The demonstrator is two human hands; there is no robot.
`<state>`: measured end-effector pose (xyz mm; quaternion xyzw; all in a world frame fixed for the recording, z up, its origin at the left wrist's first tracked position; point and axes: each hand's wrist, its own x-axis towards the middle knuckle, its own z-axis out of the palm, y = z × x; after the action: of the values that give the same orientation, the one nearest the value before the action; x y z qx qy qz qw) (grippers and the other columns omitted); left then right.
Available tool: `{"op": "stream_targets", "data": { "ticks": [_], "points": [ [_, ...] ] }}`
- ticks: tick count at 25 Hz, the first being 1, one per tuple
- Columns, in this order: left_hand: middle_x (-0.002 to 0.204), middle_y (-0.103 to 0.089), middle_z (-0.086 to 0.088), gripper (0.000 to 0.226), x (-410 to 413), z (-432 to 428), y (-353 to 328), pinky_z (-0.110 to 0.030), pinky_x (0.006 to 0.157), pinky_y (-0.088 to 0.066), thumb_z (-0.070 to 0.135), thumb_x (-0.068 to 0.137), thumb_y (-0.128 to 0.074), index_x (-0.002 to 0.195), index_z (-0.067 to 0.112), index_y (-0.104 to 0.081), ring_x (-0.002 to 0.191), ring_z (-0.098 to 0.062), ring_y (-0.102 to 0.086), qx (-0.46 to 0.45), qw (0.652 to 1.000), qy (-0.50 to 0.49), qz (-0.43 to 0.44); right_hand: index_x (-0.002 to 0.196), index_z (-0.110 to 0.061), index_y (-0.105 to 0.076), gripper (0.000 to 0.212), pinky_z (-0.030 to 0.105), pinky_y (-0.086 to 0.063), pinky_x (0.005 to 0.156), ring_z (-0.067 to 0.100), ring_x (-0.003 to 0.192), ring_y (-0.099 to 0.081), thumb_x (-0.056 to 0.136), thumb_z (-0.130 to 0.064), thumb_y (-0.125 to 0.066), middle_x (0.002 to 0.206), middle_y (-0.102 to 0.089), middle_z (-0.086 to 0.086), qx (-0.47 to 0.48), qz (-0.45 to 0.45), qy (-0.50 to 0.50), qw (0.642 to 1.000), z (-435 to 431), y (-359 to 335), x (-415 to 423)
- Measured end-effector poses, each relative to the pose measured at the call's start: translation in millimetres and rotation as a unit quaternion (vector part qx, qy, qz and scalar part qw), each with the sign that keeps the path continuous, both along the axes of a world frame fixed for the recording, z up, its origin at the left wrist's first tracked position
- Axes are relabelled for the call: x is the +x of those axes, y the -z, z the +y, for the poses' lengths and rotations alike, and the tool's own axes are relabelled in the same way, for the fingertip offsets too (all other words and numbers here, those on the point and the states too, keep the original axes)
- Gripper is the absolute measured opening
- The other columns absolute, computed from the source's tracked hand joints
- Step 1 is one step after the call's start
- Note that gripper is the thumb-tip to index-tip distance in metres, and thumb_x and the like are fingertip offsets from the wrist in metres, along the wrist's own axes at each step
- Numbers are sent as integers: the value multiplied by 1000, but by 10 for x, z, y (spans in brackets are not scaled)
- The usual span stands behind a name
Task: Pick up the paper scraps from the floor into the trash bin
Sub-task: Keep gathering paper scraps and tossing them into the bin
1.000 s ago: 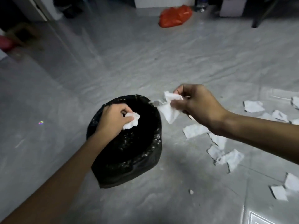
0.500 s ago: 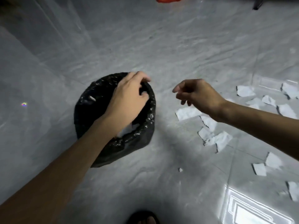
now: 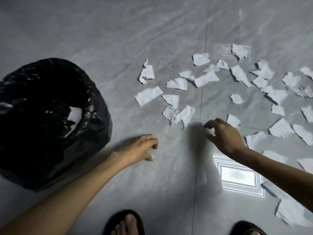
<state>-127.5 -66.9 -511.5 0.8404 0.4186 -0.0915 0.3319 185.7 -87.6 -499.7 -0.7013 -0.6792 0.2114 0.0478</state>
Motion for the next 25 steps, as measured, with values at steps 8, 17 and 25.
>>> {"op": "stream_targets", "data": {
  "ticks": [8,17,25],
  "points": [
    [85,-59,4,9,-59,-55,142,-36,73,-48,14,82,-71,75,12,-65,78,-8,-53,34,993,36,-104,83,-8,-64,11,29,-39,58,33,70,-60,81,0,-58,79,-61,9,27,18,53,998,-15,426,287],
    [141,-48,-8,5,845,992,-112,-33,105,-35,11,75,-74,74,14,-70,129,-24,-43,118,988,-61,-77,126,-12,-57,47,28,-46,72,23,78,-56,81,-2,-62,96,-57,7,35,109,-50,992,667,285,-274],
    [123,-54,-1,12,883,1364,123,-27,81,-43,12,76,-70,71,21,-63,115,-20,-49,116,993,32,-8,89,-3,-65,16,35,-50,68,29,75,-60,79,5,-56,97,-56,12,58,102,-8,993,442,246,-210]
  ]
}}
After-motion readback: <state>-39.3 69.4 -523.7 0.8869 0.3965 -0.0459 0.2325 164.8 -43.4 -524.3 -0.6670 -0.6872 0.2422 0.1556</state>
